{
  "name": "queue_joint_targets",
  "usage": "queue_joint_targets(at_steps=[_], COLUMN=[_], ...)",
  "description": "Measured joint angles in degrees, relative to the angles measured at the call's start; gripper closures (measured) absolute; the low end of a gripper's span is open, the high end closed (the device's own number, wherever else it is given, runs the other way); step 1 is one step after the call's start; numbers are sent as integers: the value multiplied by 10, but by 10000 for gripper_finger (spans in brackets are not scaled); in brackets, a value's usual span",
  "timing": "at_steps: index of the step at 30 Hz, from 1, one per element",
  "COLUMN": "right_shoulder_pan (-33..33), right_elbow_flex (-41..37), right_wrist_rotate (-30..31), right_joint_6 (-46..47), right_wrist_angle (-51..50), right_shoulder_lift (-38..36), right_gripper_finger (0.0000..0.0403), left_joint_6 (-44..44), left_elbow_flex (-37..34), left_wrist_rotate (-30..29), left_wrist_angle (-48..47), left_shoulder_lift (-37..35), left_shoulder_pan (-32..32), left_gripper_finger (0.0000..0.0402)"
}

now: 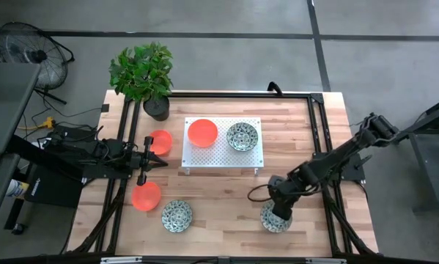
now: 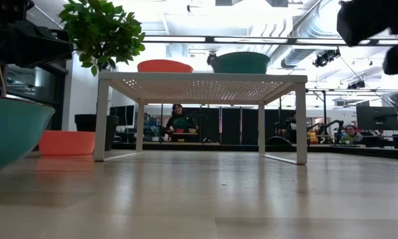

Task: Pick & Place Mini bowls
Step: Stack the right blue patterned bowl on the blue patterned bowl on the shelf

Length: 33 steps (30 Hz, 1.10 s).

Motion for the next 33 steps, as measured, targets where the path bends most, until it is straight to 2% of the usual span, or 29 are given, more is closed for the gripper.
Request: queue_joint_targets(at_steps=[8, 18, 26, 33], right_shoulder_pan=[-23, -72, -138, -221], right_elbow_flex=[58, 197, 322, 393], right_wrist_rotate=[13, 52, 88, 96], right_joint_6=[-40, -114, -190, -267], right_wrist_angle=[-56, -176, -241, -252], right_shoulder_lift=[0, 0, 0, 0], right_gripper_finger=[402, 402, 402, 402], left_joint_6=[0, 0, 0, 0], left_elbow_flex=[0, 0, 0, 0], left_wrist_rotate=[0, 0, 0, 0], left_wrist_angle=[0, 0, 0, 0], left_shoulder_lift=[0, 0, 0, 0], left_shoulder_pan=[0, 0, 0, 0], left_gripper_finger=[392, 392, 392, 392])
